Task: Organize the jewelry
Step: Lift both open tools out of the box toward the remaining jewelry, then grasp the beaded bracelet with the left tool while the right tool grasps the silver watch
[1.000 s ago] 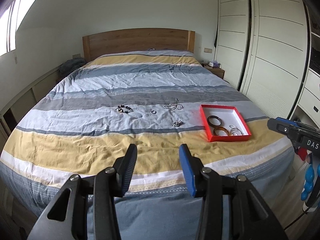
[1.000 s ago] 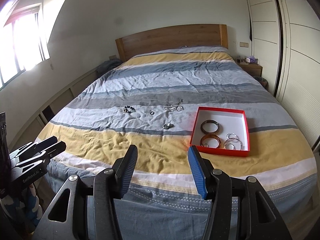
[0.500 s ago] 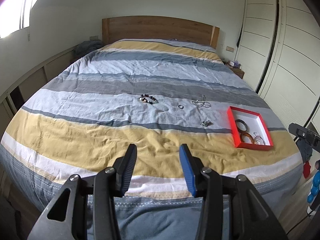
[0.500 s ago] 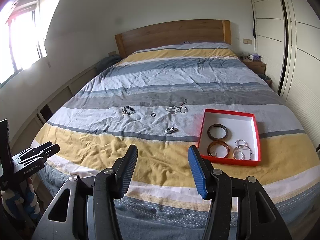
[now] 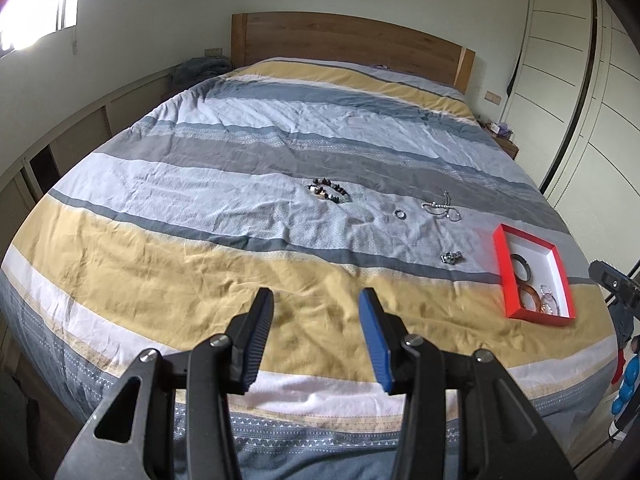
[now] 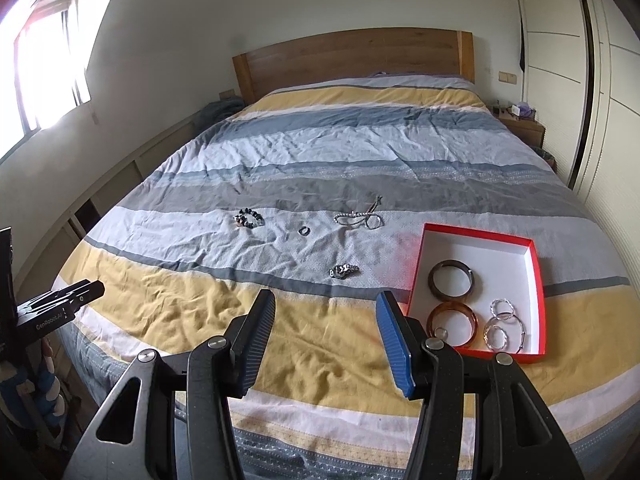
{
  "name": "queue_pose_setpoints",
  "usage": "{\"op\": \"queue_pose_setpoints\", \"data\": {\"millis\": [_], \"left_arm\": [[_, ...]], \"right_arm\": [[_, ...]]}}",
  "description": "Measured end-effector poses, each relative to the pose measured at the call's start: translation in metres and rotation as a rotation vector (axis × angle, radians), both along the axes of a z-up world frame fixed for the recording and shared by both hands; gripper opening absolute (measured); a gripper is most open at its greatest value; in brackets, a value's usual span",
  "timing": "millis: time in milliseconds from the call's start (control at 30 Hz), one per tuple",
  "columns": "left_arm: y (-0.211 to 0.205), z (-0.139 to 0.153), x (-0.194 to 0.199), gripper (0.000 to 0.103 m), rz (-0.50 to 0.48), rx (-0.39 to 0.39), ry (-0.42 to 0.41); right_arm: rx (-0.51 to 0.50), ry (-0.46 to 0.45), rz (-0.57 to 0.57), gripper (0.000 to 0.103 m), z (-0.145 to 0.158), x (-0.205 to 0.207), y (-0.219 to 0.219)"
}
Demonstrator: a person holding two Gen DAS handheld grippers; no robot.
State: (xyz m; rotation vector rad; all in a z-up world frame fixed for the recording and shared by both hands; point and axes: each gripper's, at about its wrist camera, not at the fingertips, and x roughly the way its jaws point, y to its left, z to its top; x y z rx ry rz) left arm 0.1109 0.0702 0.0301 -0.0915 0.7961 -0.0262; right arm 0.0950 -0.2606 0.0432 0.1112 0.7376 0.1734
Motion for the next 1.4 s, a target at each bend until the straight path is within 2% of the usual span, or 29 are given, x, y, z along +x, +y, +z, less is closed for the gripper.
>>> {"op": "queue_pose_setpoints", "data": {"millis": [233,533,700,867,967,1400], "left_arm": [[0.001,-0.018,0.027,0.042,0.029,0.005,0.048],[0.0,-0.037,0.06,0.042,0.04,-0.001,0.083],[0.003,-0.042,0.087,0.042,0.037,-0.055,0.087],[0.007,-0.049,0.123,0.042,0.036,-0.117,0.092],[0.007,-0.058,0.147,0.042,0.05,-0.125,0.101],[-0.013,-0.109,0.251,0.042,0.041,-0.102,0.146]], "right_arm": [[0.008,0.01,0.018,0.052,-0.011,0.031,0.001],[0.021,0.068,0.034,0.052,-0.043,0.051,0.002],[0.014,0.069,0.025,0.052,-0.047,0.066,-0.003],[0.019,0.051,0.014,0.052,-0.043,0.082,-0.012],[0.014,0.049,0.014,0.052,-0.045,0.089,-0.015],[0.015,0.121,-0.008,0.052,-0.099,0.119,-0.033]]}}
